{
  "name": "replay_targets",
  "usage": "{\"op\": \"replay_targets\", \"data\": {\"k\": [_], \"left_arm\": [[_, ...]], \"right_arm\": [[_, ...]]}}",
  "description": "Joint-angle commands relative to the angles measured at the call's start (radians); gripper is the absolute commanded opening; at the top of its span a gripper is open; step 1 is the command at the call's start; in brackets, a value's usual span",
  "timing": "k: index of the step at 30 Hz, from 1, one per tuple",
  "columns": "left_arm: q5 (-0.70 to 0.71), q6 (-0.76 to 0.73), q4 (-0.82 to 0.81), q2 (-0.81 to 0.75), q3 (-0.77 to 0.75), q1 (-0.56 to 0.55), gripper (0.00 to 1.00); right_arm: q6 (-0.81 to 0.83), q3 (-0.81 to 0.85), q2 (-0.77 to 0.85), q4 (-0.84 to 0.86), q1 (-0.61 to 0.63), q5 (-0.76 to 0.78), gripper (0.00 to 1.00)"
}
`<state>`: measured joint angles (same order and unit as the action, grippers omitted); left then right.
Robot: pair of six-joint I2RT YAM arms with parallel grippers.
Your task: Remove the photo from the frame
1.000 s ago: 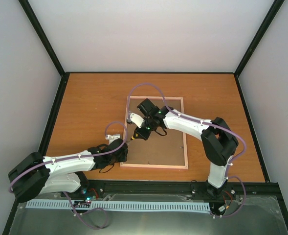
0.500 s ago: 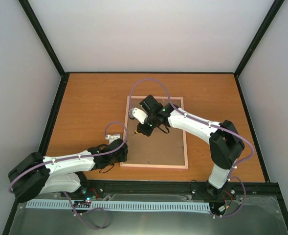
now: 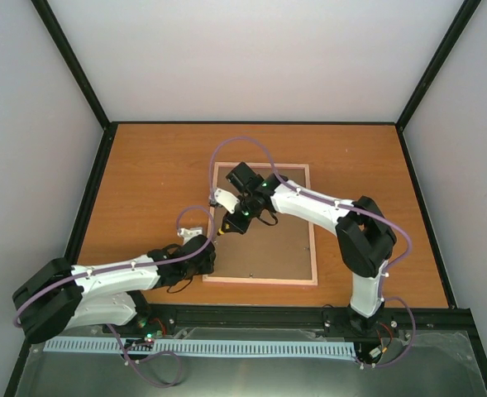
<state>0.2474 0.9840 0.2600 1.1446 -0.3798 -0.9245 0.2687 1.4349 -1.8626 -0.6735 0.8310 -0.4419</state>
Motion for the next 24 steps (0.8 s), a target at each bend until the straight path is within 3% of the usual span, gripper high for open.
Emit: {"op": "replay_targets", "data": {"k": [1, 12, 24], "left_arm": [[0.001, 0.043, -0.025, -0.030, 0.009, 0.008, 0.01], [0.002, 0.036, -0.031, -0.026, 0.007, 0.007, 0.01], [0.001, 0.039, -0.027, -0.030, 0.012, 0.007, 0.01]], "right_arm": [[-0.001, 0.037, -0.028, -0.023, 0.021, 0.028, 0.03], [0.025, 0.042, -0.013, -0.034, 0.024, 0.042, 0.03], [0.022, 0.057, -0.005, -0.044, 0.104, 0.342, 0.03]]}}
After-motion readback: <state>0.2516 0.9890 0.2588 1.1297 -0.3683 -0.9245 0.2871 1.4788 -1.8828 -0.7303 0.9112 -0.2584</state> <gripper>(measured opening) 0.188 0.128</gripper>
